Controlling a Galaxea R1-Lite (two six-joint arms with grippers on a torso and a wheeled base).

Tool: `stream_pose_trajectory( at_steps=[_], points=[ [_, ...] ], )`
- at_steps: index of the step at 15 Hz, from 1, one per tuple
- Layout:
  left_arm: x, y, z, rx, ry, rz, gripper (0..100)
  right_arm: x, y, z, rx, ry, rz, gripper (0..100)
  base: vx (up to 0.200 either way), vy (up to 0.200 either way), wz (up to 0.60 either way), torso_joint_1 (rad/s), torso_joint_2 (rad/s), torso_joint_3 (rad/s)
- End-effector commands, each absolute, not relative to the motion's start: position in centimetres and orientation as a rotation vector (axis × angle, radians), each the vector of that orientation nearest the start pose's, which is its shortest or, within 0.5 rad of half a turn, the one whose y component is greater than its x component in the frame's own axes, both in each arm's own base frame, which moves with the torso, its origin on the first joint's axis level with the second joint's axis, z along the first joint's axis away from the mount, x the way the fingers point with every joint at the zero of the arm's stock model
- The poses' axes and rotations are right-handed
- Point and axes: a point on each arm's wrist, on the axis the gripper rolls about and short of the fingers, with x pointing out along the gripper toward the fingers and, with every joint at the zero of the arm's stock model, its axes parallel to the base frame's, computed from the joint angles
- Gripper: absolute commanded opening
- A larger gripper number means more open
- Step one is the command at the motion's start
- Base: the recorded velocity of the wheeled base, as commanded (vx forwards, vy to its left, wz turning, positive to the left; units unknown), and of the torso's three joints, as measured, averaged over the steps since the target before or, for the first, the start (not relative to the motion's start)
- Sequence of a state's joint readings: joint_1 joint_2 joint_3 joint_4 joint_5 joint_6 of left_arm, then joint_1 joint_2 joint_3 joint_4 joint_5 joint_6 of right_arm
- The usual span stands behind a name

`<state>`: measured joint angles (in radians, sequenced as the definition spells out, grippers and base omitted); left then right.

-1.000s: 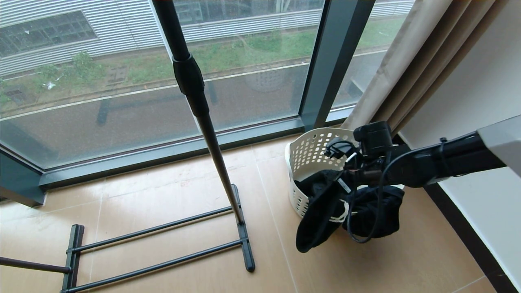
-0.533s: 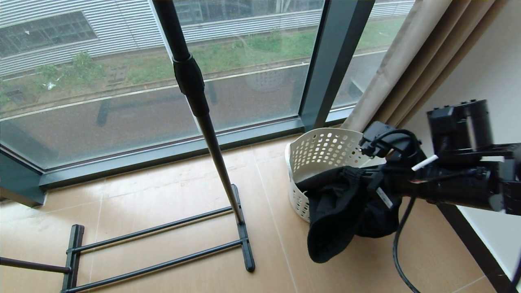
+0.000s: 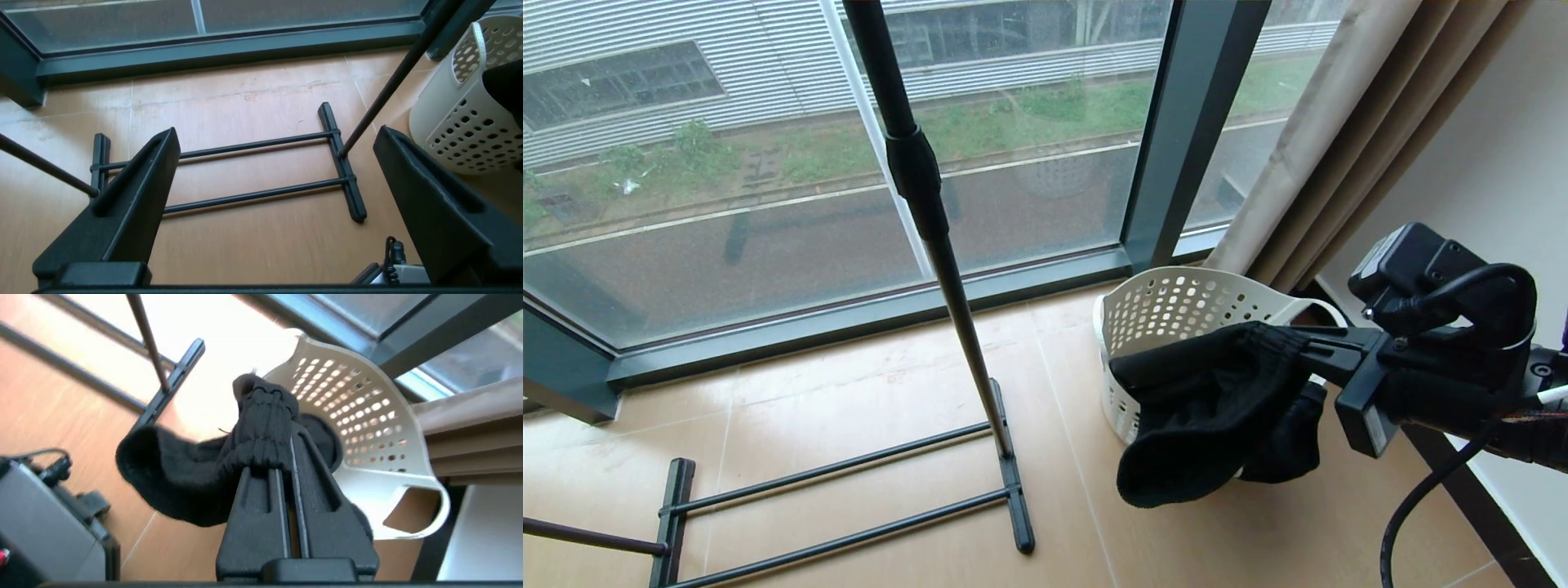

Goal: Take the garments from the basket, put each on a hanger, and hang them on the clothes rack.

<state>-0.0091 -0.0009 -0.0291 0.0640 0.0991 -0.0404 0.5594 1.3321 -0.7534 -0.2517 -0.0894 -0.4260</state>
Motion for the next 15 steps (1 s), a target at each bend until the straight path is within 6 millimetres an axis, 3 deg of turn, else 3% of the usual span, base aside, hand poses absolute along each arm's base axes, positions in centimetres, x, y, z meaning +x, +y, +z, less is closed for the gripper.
stream_pose_trajectory(
  at_steps=[1,15],
  points=[
    [-2.53,0.25,7.73,-0.040,0.032,0.090,100,18.59,10.80,22.46,-0.514,0.205,0.502,0,0.000,0.000,0.00,0.002,0.00,0.183],
    [-2.53,0.25,7.73,-0.040,0.032,0.091,100,18.46,10.57,21.96,-0.514,0.207,0.501,0,0.000,0.000,0.00,0.003,0.00,0.154]
  ],
)
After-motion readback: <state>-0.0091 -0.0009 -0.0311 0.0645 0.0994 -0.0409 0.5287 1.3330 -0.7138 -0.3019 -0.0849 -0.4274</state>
